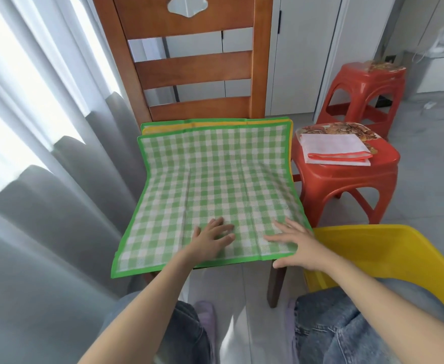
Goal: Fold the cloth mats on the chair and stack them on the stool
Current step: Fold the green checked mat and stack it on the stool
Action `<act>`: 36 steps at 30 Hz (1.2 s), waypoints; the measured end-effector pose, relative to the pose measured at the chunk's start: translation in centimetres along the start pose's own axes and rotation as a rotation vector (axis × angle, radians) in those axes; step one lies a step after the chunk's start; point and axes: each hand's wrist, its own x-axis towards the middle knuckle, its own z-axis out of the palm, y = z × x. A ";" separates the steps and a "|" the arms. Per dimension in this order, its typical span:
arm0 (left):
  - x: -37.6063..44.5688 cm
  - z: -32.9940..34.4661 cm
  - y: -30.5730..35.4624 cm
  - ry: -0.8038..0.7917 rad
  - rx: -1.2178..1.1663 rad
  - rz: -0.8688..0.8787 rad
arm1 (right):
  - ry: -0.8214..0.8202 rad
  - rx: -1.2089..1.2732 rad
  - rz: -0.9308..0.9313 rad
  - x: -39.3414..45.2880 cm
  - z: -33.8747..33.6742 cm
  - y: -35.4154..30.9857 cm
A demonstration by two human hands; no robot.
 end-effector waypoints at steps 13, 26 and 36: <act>-1.9 0.6 0.6 -0.005 -0.178 0.162 | 0.238 0.420 0.037 0.2 0.4 -0.8; -2.1 -0.2 4.0 0.333 -0.191 0.114 | 0.560 0.238 -0.058 -0.4 -0.1 -2.5; -2.1 -3.6 5.4 0.405 -0.283 0.128 | 0.740 0.263 -0.144 -2.0 -2.3 -2.6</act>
